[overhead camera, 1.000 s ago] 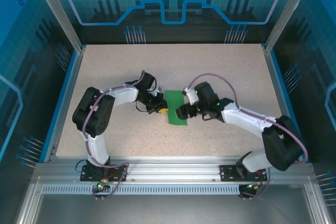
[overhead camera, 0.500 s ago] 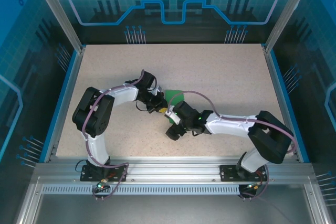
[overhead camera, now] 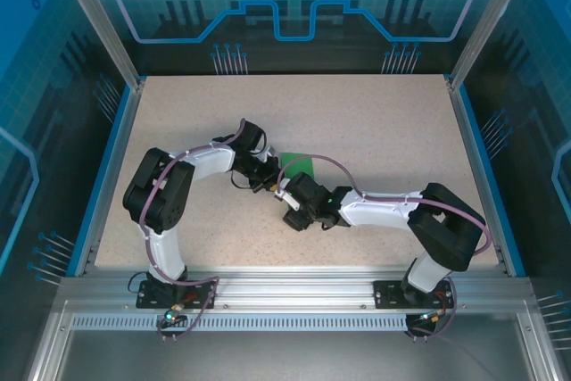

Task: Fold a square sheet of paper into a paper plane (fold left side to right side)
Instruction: Third fold the triangle at the center of the table.

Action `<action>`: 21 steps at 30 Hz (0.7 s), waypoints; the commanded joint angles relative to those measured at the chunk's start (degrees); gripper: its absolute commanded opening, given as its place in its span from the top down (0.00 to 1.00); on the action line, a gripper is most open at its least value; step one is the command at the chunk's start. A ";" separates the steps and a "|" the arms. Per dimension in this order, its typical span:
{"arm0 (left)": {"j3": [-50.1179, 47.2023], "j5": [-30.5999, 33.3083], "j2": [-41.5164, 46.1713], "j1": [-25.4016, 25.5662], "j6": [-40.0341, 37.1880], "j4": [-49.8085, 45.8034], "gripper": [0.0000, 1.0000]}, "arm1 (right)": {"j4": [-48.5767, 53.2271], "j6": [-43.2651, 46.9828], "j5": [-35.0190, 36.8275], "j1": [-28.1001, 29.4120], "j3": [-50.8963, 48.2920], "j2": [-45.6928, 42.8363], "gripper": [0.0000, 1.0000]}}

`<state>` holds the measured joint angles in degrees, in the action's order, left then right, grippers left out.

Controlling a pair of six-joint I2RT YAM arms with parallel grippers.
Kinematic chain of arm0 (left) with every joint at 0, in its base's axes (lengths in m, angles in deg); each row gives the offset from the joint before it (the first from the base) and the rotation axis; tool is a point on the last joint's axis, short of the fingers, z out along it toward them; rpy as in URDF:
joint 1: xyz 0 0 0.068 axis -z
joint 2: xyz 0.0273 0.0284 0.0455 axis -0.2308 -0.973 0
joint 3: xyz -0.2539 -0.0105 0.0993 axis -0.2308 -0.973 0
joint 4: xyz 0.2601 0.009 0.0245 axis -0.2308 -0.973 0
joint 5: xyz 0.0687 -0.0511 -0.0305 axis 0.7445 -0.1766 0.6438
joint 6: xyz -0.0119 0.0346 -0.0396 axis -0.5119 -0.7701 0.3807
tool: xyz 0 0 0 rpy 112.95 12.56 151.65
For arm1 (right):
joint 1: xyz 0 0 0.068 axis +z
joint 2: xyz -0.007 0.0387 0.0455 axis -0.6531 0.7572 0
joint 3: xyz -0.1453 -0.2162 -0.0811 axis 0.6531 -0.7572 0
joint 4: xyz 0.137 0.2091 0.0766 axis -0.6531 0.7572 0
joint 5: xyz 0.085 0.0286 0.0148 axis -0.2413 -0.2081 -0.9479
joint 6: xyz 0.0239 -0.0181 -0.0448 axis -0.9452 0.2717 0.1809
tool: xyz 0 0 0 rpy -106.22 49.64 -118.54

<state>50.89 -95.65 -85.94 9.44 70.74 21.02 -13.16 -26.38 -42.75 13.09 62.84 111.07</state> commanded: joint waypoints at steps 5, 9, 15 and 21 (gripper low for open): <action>1.57 -1.53 -0.70 0.25 -0.26 -2.14 1.00 | -0.99 -0.16 0.98 0.40 1.20 -0.72 0.70; 1.35 -0.62 -0.61 0.28 -1.04 -2.47 1.00 | -1.08 -0.23 -0.15 -0.03 1.15 -1.33 0.85; 1.62 1.00 -0.34 0.15 -2.69 -3.91 0.96 | -0.04 0.07 -3.84 -1.16 1.16 -2.28 0.99; 2.65 2.85 2.46 -2.09 -6.26 -7.52 0.80 | 0.85 -0.35 -10.98 -4.21 0.06 -3.95 1.00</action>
<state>51.62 -94.23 -85.96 8.79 67.52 17.50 -13.03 -26.34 -48.85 10.47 62.82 108.95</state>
